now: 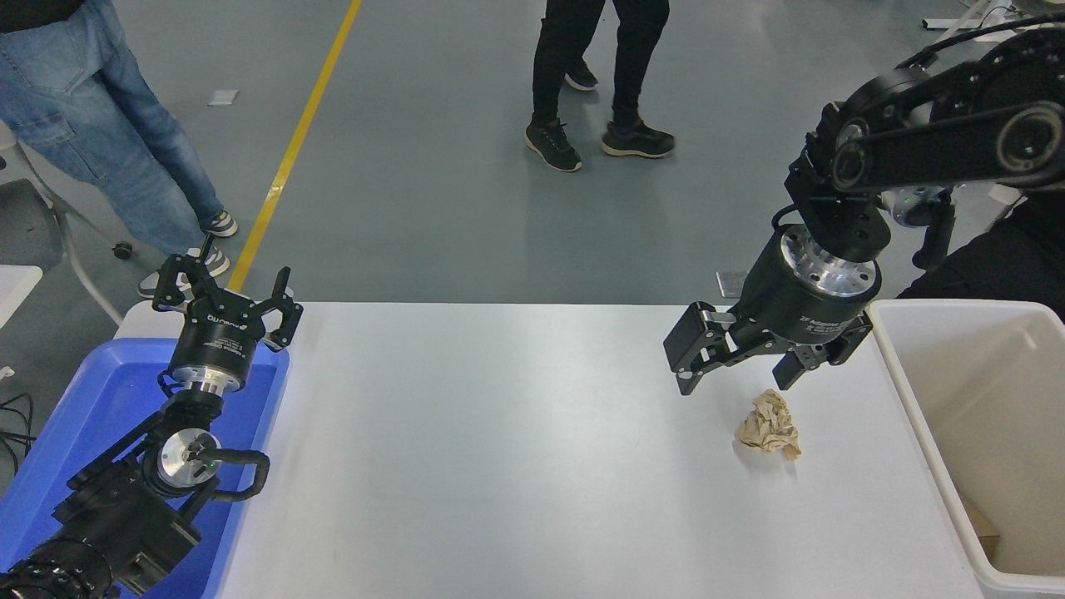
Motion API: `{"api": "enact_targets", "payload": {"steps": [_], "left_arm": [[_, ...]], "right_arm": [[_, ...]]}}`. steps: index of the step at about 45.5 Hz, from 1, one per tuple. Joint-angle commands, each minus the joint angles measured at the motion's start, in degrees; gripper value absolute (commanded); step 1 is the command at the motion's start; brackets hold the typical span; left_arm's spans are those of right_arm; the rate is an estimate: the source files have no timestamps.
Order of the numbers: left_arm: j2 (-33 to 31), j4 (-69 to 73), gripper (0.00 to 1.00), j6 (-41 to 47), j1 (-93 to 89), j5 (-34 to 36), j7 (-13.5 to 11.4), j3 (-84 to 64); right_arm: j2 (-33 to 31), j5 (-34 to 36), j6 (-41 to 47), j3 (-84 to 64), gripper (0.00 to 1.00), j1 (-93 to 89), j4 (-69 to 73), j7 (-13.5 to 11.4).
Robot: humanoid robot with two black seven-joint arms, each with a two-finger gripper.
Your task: Pick up paper ball place in dustbin
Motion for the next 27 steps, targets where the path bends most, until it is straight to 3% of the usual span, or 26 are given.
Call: {"api": "enact_targets", "payload": {"steps": [1, 27], "left_arm": [[0.0, 0.0, 0.98, 0.0, 0.0, 0.0, 0.0, 0.0], [0.0, 0.0, 0.98, 0.0, 0.0, 0.0, 0.0, 0.0]], "right_arm": [[0.1, -0.1, 0.0, 0.0, 1.0, -0.3, -0.2, 0.0], [0.9, 0.0, 0.0, 0.0, 1.0, -1.0, -1.2, 0.0]]}}
